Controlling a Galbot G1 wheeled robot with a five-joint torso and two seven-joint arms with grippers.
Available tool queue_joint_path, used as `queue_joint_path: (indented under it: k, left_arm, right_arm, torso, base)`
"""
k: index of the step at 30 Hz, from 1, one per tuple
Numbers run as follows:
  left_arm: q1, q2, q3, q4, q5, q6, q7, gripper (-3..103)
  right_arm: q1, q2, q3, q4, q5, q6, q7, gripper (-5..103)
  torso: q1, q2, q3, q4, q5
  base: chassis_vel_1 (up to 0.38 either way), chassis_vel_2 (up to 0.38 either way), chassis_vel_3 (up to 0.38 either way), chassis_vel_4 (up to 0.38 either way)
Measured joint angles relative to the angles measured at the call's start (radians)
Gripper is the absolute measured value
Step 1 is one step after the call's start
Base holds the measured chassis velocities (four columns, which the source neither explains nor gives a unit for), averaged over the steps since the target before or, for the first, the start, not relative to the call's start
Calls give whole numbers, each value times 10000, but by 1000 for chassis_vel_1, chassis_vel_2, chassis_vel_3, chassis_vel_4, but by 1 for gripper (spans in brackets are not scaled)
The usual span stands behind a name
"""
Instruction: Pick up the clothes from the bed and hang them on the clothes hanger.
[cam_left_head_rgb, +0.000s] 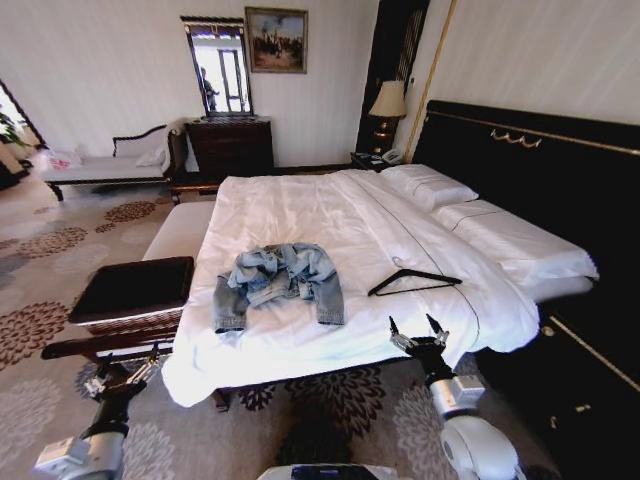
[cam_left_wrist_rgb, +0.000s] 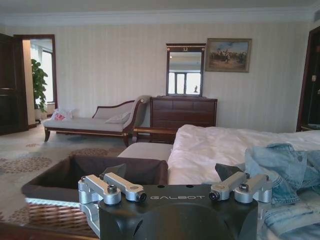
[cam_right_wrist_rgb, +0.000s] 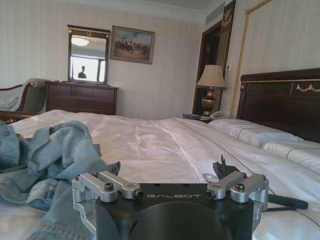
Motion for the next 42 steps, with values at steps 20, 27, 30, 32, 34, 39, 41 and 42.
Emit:
queue_joint_path:
  k: [20,27,30,32,34,39,41,42]
  left_arm:
    - [-48,-35,21,148,-14,22,-39,100]
    - [-84,-28,19,206,-52,60,-54,100]
    - [-105,-15,19,274,-109,107,-68,100]
    - [-112,-10,21,307,-116,119,-71,100]
    - [-129,14,23,366,-124,132,-73,100]
    - [-178,136,15,469,-250,234,-76,100]
    - [-233,225,13,542,-298,290,-75,100]
    - [-249,254,13,566,-323,309,-76,100]
  right_arm:
    - [-79,77,-99,-151,-51,-71,63,100]
    - [-74,93,-180,-186,-103,-129,148,100]
    - [-78,96,-208,-211,-158,-154,149,100]
    - [-71,83,-221,-231,-161,-167,150,100]
    - [-25,19,-265,-254,-102,-270,182,100]
    - [194,-255,-524,-257,361,-478,301,100]
    - [532,-563,-791,-257,1134,-690,302,100]
    - [679,-703,-891,-264,1410,-795,276,100]
  torso:
    - [2,0,1,0,0]
    - [2,-1,1,0,1]
    - [0,0,0,0,-1]
    - [0,0,0,0,-1]
    - [-1,0,0,0,0]
    - [1,0,0,-1,-1]
    - [3,-4,1,-1,0]
    - [4,-4,2,-2,-1]
  base:
    - [-149,144,150,-146]
    - [-86,68,86,-74]
    - [-55,51,61,-56]
    - [-50,48,40,-71]
    - [-73,71,55,-73]
    - [-86,67,50,-69]
    - [-38,20,27,-28]
    - [0,0,0,0]
